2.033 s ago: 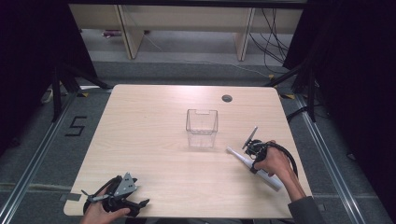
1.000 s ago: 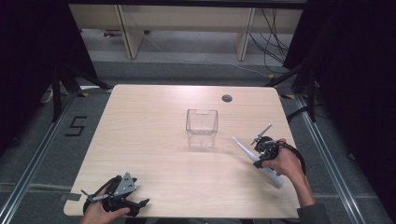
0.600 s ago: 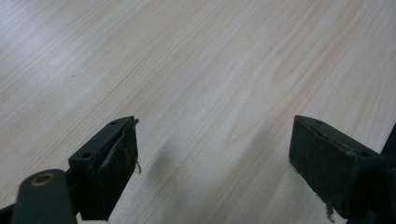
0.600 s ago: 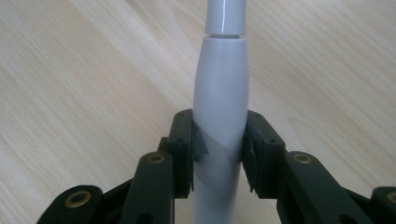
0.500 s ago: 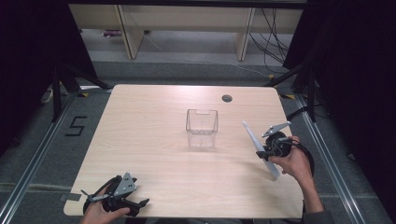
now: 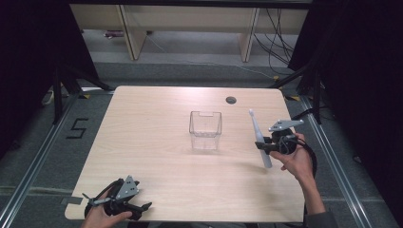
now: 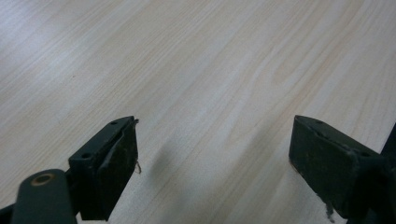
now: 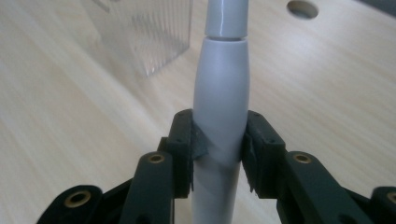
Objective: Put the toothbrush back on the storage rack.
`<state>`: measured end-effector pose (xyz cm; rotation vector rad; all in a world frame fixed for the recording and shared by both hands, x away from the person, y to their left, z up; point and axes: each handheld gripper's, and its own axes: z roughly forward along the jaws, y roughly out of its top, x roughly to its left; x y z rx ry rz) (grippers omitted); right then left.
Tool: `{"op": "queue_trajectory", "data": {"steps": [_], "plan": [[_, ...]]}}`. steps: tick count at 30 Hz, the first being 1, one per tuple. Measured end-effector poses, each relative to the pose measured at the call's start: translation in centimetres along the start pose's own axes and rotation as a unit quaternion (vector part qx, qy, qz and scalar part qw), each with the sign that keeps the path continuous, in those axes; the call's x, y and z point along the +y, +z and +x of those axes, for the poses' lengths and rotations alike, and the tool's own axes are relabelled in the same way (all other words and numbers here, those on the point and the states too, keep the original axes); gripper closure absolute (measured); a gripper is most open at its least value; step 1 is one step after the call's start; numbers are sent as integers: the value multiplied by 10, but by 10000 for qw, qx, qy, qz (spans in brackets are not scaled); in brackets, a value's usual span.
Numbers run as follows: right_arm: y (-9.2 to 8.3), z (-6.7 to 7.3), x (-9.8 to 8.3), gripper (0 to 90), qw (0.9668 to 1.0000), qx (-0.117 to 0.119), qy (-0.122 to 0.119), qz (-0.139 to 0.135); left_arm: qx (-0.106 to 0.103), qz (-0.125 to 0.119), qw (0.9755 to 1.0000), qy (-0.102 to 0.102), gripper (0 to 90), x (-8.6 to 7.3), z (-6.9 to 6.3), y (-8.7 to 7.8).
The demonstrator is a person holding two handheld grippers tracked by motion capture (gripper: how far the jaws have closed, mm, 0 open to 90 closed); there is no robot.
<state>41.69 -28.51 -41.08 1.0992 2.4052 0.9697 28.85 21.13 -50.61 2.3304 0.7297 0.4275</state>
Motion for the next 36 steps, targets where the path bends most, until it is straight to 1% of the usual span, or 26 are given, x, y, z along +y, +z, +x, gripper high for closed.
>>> {"op": "queue_trajectory", "data": {"steps": [2, 3, 4, 6, 7, 9, 11, 12, 13, 14, 15, 16, 17, 20, 21, 22, 23, 25, 27, 28, 29, 32, 33, 34, 35, 36], "plan": [[1, -1, 2, 671, 9998, -17, 84, -157, -2, -1, 10000, -8, 151, 0, 0, 0], [0, -1, 5, 671, 9998, -3, 129, -143, -2, 2, 10000, -10, 151, 0, 0, 0], [0, -2, 6, 671, 9995, -36, 113, -299, 10, 1, 10000, 58, 151, 0, 1, 0], [1, -3, 8, 672, 9994, -14, 91, -341, 13, 4, 10000, 45, 151, 0, 1, 0], [2, -3, 11, 671, 9989, -17, 124, -463, 10, 6, 10000, 49, 151, 0, 1, 0], [2, -4, 15, 672, 9986, 29, 160, -499, -7, 25, 10000, 0, 151, 0, 0, 0], [3, -4, 19, 671, 9985, 55, 158, -520, -2, 18, 10000, 57, 151, 0, 1, -1], [4, -3, 21, 671, 9982, 49, 192, -565, 7, -13, 10000, 31, 151, 0, 1, 0], [5, -5, 22, 672, 9983, 38, 63, -582, 9, -97, 9999, -52, 151, -1, -1, 1], [5, -5, 22, 672, 9983, 38, 63, -582, 9, -97, 9999, -52, 151, -1, -1, 1], [7, -3, 26, 671, 9978, 73, 164, -639, 8, -94, 9999, -70, 151, -1, -1, 1], [7, -3, 26, 671, 9978, 73, 164, -639, 8, -94, 9999, -70, 151, -1, -1, 1], [8, -3, 30, 672, 9979, 70, 110, -632, 7, -66, 10000, 11, 151, 0, 1, 1], [10, 0, 33, 671, 9976, 102, 163, -666, 1, -49, 10000, 22, 151, 0, 0, 1], [11, 0, 35, 672, 9977, 113, 90, -660, 2, -51, 10000, 31, 151, 0, 0, 1], [12, 2, 37, 671, 9979, 133, 97, -628, -6, -55, 10000, -9, 151, -1, 0, 1], [14, 3, 41, 671, 9976, 157, 52, -675, 5, -48, 10000, 41, 151, -1, 1, 1], [17, 4, 45, 671, 9971, 140, -47, -744, -1, -58, 10000, 40, 151, -1, 1, 1], [18, 7, 48, 671, 9972, 194, 45, -721, 6, -48, 10000, 52, 151, -1, 1, 1], [18, 9, 50, 672, 9972, 224, 27, -710, -18, -51, 10000, -7, 151, -1, 0, 1], [19, 9, 51, 671, 9971, 268, -36, -713, -10, -52, 10000, 36, 151, 0, 1, 1], [19, 12, 54, 671, 9970, 266, -25, -725, 7, -57, 10000, 66, 151, 0, 1, 1], [21, 13, 58, 671, 9965, 272, -77, -791, -14, -57, 10000, -8, 151, -1, 0, 1], [21, 13, 58, 671, 9965, 272, -77, -791, -14, -57, 10000, -8, 151, -1, 0, 1], [21, 15, 61, 671, 9966, 294, -53, -765, -5, -65, 10000, 61, 151, 0, 1, 1], [22, 16, 63, 671, 9964, 304, -102, -779, -5, -65, 10000, 61, 151, 0, 1, 1]]}}
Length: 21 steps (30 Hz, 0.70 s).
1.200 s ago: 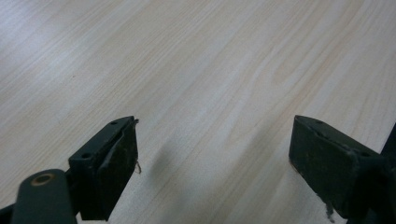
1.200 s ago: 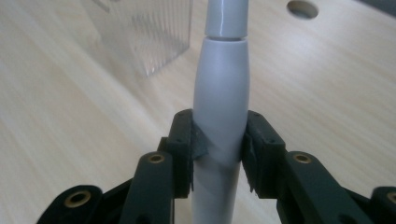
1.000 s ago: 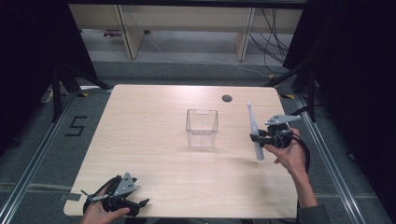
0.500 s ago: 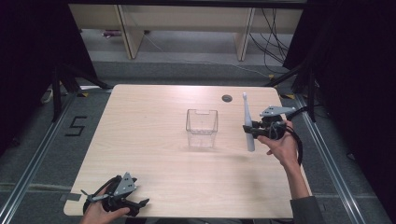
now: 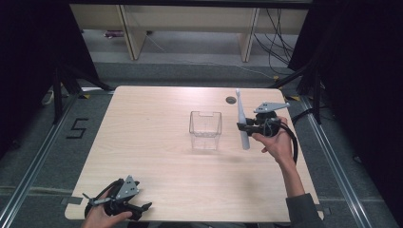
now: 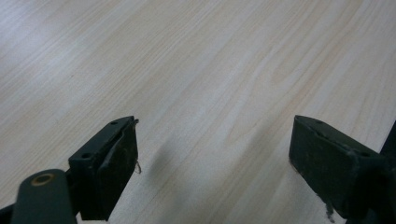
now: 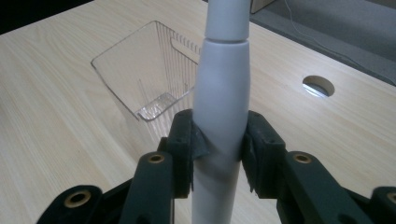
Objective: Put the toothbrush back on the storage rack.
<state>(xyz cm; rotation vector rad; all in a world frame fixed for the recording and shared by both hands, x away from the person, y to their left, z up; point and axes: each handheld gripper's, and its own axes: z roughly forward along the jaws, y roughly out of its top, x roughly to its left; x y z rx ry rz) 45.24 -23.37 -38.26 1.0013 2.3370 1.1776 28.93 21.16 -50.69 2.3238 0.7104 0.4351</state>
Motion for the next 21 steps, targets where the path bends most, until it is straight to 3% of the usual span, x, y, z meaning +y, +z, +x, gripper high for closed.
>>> {"op": "queue_trajectory", "data": {"steps": [1, 2, 3, 4, 8, 9, 12, 16, 18, 21], "plan": [[0, 2, 1, 671, 10000, 31, 80, 13, -16, -20, 10000, -14, 151, 0, 0, 0], [2, 3, 2, 671, 10000, 15, 38, 5, -8, -9, 10000, -1, 151, 0, 0, 0], [4, 3, 3, 671, 10000, 29, -30, -55, -30, -25, 9999, -112, 151, 0, -1, 0], [4, 6, 4, 671, 10000, 36, 66, 6, -33, -15, 9999, -99, 151, 0, -1, 0], [6, 6, 10, 671, 9999, 89, -80, -33, -2, -2, 10000, -5, 151, 0, 0, 0], [6, 8, 11, 671, 10000, 95, 7, -20, -6, 13, 10000, 14, 151, 0, 0, 0], [8, 10, 18, 671, 9998, 110, -64, -164, -8, 2, 10000, 3, 151, 0, 0, 0], [7, 12, 29, 671, 9997, 87, -153, -146, -11, 2, 10000, -67, 151, 0, -1, 0], [6, 13, 31, 671, 9998, 143, -76, -104, -14, -22, 10000, -4, 151, 0, 0, 0], [7, 16, 41, 671, 9998, 133, -92, -139, -4, -27, 10000, -68, 151, 0, -1, 0]]}}
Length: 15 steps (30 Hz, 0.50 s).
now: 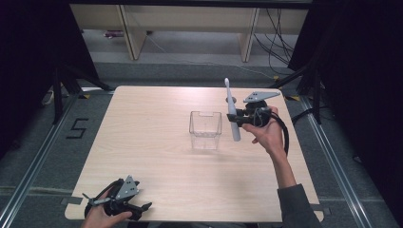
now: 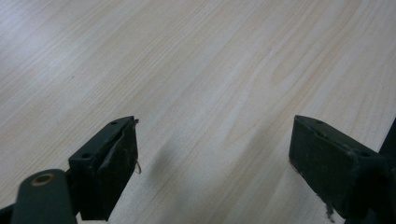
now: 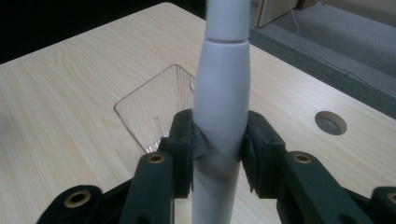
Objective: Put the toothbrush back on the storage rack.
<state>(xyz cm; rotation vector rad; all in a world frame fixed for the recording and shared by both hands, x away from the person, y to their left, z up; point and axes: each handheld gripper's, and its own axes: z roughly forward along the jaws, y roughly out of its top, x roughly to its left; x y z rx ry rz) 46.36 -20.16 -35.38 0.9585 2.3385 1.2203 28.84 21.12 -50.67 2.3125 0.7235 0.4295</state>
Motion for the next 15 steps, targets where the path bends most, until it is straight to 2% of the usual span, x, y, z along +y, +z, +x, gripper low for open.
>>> {"op": "queue_trajectory", "data": {"steps": [1, 3, 5, 7, 8, 10, 11, 13, 15], "plan": [[1, 0, 3, 671, 10000, -27, -79, -50, 1, -4, 10000, -3, 151, 0, 0, 0], [2, 2, 7, 671, 10000, 20, -57, -42, -4, -3, 10000, -21, 151, 0, 0, 0], [3, 2, 9, 671, 9999, -51, -101, -76, -3, -1, 10000, -14, 151, 0, 0, 0], [4, 4, 16, 671, 9999, 39, -137, -44, -22, -7, 10000, -15, 151, 0, 0, 0], [3, 6, 17, 672, 10000, 21, -48, -27, -19, -5, 10000, 33, 151, 0, 0, 0], [4, 6, 21, 671, 9999, 68, -118, -48, -16, -10, 10000, 42, 151, 0, 0, 0], [4, 6, 21, 671, 9999, 68, -118, -48, -30, 1, 10000, -47, 151, 0, 0, 0], [6, 8, 26, 671, 9999, 65, -56, -68, -1, -3, 10000, -14, 151, 0, 0, 0], [7, 9, 30, 671, 9999, 81, -118, -87, -21, 5, 10000, -26, 151, 0, 0, 0]]}}
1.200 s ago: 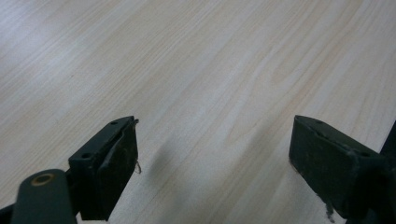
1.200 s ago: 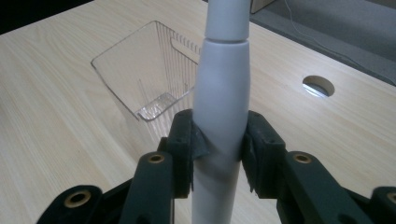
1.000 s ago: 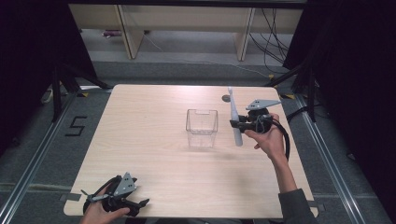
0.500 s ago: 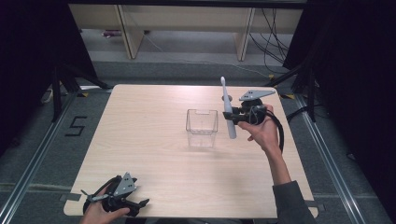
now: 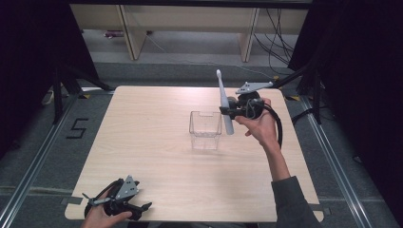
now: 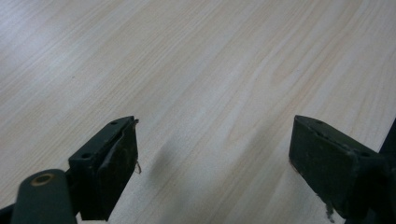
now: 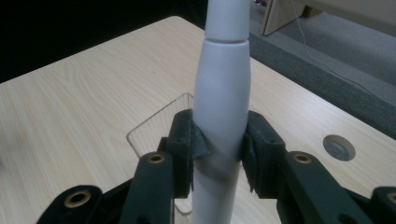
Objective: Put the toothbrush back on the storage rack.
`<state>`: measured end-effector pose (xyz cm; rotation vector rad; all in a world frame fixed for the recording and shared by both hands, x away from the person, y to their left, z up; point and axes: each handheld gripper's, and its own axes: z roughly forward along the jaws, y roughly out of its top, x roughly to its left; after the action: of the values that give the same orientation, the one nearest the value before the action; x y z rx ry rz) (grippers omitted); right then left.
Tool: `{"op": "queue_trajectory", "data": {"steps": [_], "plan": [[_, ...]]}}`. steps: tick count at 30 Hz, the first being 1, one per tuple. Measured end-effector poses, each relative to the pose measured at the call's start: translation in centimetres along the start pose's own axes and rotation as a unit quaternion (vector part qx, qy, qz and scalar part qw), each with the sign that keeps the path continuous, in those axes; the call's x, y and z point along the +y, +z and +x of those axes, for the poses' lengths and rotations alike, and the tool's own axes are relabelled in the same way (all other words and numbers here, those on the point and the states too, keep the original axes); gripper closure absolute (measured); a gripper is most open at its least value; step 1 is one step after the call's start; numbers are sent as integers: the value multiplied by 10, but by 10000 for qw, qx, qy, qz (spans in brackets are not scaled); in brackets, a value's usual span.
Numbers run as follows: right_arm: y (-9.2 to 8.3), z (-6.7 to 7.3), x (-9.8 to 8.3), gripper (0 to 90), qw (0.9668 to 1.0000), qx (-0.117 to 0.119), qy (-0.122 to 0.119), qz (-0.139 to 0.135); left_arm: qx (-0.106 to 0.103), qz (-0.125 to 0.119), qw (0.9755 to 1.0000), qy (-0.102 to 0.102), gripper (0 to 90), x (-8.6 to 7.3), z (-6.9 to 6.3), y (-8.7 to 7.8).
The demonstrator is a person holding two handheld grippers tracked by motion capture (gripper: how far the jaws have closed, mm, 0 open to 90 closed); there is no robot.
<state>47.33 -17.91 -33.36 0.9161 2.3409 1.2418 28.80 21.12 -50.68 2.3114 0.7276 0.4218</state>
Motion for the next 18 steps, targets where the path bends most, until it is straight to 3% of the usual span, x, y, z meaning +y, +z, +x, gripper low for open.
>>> {"op": "queue_trajectory", "data": {"steps": [1, 13, 18], "plan": [[1, 0, 2, 671, 10000, -8, -55, -5, 11, 13, 9999, 100, 151, 0, 1, 0], [23, 13, 20, 671, 9998, 127, -153, 22, 3, -18, 10000, 58, 151, 1, 1, -1], [30, 15, 21, 672, 9998, 171, -64, 24, -6, -18, 10000, 20, 151, 0, 0, -1]]}}
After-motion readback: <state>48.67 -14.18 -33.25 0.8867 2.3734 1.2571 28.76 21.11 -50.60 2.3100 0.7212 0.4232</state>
